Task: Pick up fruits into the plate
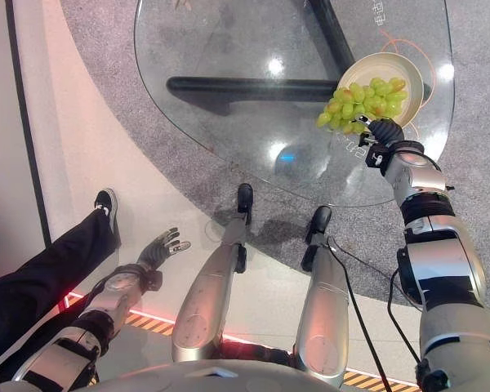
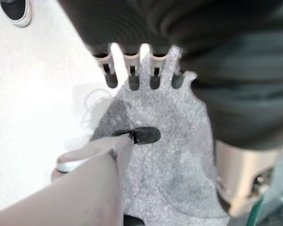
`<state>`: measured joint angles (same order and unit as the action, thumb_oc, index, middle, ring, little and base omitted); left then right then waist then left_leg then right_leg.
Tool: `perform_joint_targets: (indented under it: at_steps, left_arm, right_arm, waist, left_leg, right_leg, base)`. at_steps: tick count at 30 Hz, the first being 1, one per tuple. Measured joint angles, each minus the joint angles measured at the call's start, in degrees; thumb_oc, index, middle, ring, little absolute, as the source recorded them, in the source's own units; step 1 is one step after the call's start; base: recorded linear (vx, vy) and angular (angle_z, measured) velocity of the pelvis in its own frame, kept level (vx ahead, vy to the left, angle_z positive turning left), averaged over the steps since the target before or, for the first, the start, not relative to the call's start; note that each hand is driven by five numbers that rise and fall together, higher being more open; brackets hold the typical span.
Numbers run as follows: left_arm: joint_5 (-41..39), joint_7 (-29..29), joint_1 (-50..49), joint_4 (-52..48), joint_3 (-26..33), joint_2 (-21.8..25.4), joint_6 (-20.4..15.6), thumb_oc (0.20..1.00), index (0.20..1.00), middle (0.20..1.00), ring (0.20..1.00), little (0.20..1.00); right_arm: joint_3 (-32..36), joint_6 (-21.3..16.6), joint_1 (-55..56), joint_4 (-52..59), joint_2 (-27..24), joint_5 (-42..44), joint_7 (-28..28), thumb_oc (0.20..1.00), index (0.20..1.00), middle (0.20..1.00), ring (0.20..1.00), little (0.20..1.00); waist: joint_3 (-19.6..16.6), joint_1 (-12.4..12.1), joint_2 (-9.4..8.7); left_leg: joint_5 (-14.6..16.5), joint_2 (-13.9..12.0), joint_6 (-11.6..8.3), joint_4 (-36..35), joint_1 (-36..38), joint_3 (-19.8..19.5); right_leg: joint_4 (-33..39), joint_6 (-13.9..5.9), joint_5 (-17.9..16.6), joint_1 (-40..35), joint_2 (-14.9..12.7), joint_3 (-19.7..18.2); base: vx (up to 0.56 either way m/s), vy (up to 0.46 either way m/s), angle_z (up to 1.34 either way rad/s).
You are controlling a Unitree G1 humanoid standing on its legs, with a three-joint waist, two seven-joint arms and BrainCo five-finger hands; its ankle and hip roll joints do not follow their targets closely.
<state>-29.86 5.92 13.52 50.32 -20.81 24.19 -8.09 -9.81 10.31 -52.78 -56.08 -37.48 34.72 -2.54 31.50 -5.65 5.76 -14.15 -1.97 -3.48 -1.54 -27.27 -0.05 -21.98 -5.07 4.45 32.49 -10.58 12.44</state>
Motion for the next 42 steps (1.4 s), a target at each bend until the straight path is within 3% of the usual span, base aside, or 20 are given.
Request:
perform_joint_targets:
  at_steps: [12, 13, 14, 19, 38, 42]
  left_arm:
    - [-1.72, -0.04, 0.0, -0.12, -0.53, -0.2, 0.04, 1.0, 1.0, 1.0, 1.0, 1.0]
    - [-1.72, -0.04, 0.0, -0.12, -0.74, -0.2, 0.04, 1.0, 1.0, 1.0, 1.0, 1.0]
    - [-1.72, -0.05, 0.0, -0.12, -0.82, -0.25, 0.04, 1.0, 1.0, 1.0, 1.0, 1.0]
    - [-1.76, -0.05, 0.0, -0.13, -0.86, -0.29, -0.02, 1.0, 1.0, 1.0, 1.0, 1.0]
    - [-2.76, 0.04, 0.0, -0.03, -0.79, -0.75, 0.23, 1.0, 1.0, 1.0, 1.0, 1.0]
    - [-2.71, 0.19, 0.01, 1.26, -0.68, -1.01, 0.51, 1.0, 1.0, 1.0, 1.0, 1.0]
  right_arm:
    - [1.13, -0.55, -0.02, -0.04, -2.16, 4.91, 4.49, 0.2, 0.2, 0.2, 0.2, 0.2]
    - [1.52, -0.65, -0.02, -0.04, -2.18, 5.2, 4.85, 0.664, 0.664, 0.664, 0.664, 0.664]
    - [2.05, -0.72, -0.02, -0.17, -2.18, 5.4, 4.97, 1.0, 1.0, 1.0, 1.0, 1.0]
    - [2.61, -2.86, -0.05, -0.44, -2.88, 5.98, 6.29, 1.0, 1.0, 1.0, 1.0, 1.0]
    - [2.55, -5.32, -1.03, 2.42, -2.89, 5.9, 8.28, 1.0, 1.0, 1.0, 1.0, 1.0]
    - [2.55, -6.94, 2.68, 3.64, -2.39, 6.99, 7.15, 1.0, 1.0, 1.0, 1.0, 1.0]
  waist:
    - [-0.08, 0.99, 1.14]
    - [-0.08, 1.17, 1.14]
    - [-0.08, 1.3, 1.14]
    - [-0.08, 1.4, 1.14]
    - [-0.08, 1.44, 1.14]
    - [-0.08, 1.72, 1.13]
  left_leg:
    - [-0.02, -0.09, 0.02, 0.16, -0.66, 1.0]
    - [-0.03, -0.1, 0.02, 0.17, -0.66, 1.08]
    - [-0.03, -0.11, 0.01, 0.16, -0.66, 1.12]
    - [-0.03, -0.13, 0.01, 0.17, -0.57, 1.37]
    - [-0.03, -0.72, 0.02, 0.19, 1.85, 1.91]
    - [0.16, -1.2, -0.08, 0.11, 4.87, 1.36]
  right_leg:
    - [-0.66, 0.02, -0.01, 1.39, 0.09, -1.01]
    - [-0.63, 0.02, -0.01, 1.4, 0.1, -1.03]
    - [-0.59, 0.02, -0.01, 1.4, 0.12, -1.04]
    - [-0.51, 0.02, -0.02, 1.41, 0.15, -1.22]
    - [0.11, 0.43, -0.36, -0.91, 0.92, -1.8]
    - [1.69, 0.71, -0.56, -5.04, 1.45, -0.76]
  base:
    - [0.0, 0.001, -0.02]
    - [0.0, 0.0, 0.0]
    - [0.0, 0.0, 0.0]
    - [0.0, 0.0, 0.0]
    - [0.0, 0.002, -0.01]
    - [0.01, 0.002, 0.05]
